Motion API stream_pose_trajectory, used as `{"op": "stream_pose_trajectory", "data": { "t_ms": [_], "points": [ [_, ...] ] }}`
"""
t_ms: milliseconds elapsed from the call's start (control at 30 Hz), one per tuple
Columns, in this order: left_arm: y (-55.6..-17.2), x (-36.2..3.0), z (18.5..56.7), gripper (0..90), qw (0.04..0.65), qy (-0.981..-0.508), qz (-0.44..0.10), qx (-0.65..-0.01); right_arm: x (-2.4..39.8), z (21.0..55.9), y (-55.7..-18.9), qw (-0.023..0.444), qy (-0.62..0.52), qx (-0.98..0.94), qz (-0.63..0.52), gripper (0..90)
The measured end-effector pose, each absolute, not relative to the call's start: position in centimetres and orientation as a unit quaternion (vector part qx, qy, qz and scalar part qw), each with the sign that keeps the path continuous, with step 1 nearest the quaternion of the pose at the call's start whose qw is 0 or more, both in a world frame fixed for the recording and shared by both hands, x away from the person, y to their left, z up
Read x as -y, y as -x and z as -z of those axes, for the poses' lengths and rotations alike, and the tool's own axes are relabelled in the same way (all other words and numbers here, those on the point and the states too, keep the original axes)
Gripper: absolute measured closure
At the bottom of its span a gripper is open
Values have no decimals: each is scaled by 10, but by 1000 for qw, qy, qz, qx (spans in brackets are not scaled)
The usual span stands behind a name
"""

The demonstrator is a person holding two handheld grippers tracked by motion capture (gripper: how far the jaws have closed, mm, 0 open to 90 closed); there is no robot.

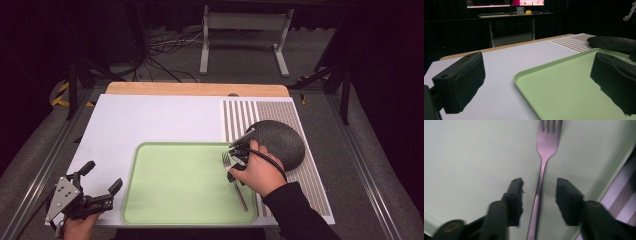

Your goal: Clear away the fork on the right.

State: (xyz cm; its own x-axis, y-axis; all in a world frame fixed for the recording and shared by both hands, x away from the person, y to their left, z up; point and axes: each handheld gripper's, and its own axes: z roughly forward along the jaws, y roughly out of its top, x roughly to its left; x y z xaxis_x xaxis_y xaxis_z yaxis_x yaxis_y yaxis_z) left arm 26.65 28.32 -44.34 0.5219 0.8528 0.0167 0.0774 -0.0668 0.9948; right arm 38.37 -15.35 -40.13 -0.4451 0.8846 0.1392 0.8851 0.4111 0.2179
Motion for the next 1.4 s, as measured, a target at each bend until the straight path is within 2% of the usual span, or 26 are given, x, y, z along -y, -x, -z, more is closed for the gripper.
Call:
{"op": "stream_pose_trajectory", "data": {
  "t_ms": [133, 200, 300, 500, 767, 900, 1000, 1133, 1167, 1233, 1333, 1400],
  "points": [
    [-267, -283, 443, 4, 582, -650, -333, -358, 153, 399, -383, -16, 498, 851, 167, 355],
    [-267, -283, 443, 3, 582, -650, -333, -358, 153, 398, -384, -32, 481, 858, 180, 336],
    [-266, -283, 443, 4, 582, -650, -333, -357, 153, 398, -384, -57, 442, 870, 211, 251],
    [-267, -283, 443, 3, 582, -650, -333, -357, 154, 400, -388, -76, 397, 879, 253, 241],
    [-267, -283, 443, 4, 582, -650, -333, -357, 156, 404, -389, -77, 375, 868, 315, 366],
    [-266, -283, 443, 4, 582, -651, -333, -357, 157, 406, -390, -88, 357, 871, 327, 542],
    [-267, -283, 443, 4, 582, -651, -333, -357, 157, 409, -393, -82, 352, 874, 325, 598],
    [-267, -283, 443, 4, 582, -651, -333, -356, 158, 416, -396, -78, 341, 883, 313, 739],
    [-267, -283, 443, 4, 582, -651, -333, -356, 158, 416, -396, -78, 341, 883, 313, 739],
    [-267, -283, 443, 4, 582, -651, -333, -356, 158, 420, -397, -74, 340, 887, 304, 818],
    [-267, -283, 443, 4, 582, -650, -333, -356, 157, 423, -397, -74, 335, 892, 294, 890],
    [-267, -283, 443, 4, 582, -651, -333, -356, 157, 424, -397, -74, 333, 894, 291, 900]
  ]
}}
